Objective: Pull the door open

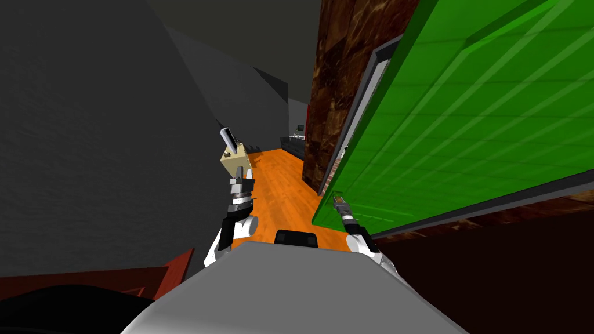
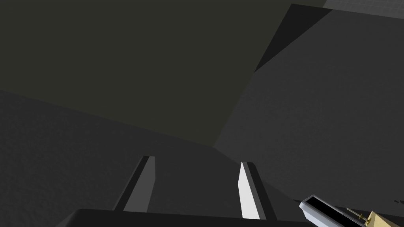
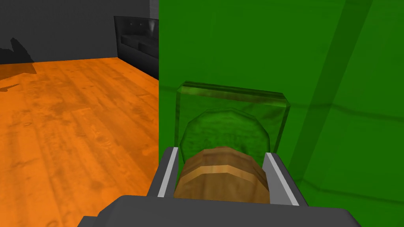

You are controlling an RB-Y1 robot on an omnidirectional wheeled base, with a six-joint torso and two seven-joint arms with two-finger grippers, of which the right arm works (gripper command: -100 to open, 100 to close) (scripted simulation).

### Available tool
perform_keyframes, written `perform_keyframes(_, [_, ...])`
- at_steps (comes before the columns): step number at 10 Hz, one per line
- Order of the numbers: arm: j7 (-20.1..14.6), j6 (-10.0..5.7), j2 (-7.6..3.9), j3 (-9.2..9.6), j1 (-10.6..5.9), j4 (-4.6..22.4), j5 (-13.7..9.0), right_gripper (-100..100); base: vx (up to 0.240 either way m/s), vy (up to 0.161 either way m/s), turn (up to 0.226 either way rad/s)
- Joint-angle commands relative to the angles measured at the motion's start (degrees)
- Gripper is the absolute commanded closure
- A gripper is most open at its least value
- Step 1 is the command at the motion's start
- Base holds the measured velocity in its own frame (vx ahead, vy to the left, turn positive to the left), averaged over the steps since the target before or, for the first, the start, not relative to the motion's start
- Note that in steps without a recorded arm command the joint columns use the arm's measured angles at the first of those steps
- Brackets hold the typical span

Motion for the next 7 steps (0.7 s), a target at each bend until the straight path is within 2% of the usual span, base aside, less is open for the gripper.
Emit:
perform_keyframes(1, [-1.51, -1.85, -2.46, 1.35, 2.33, -2.14, 1.10, 100, 0.010, 0.008, -0.124])
perform_keyframes(2, [-2.65, -2.88, -3.82, 2.58, 3.48, -3.21, 1.87, 100, 0.008, 0.011, -0.094])
perform_keyframes(3, [-2.65, -2.88, -3.82, 2.58, 3.48, -3.21, 1.87, 100, 0.002, 0.005, -0.051])
perform_keyframes(7, [-6.62, -6.47, -8.52, 6.84, 7.49, -6.91, 4.54, 100, -0.012, -0.007, -0.091])
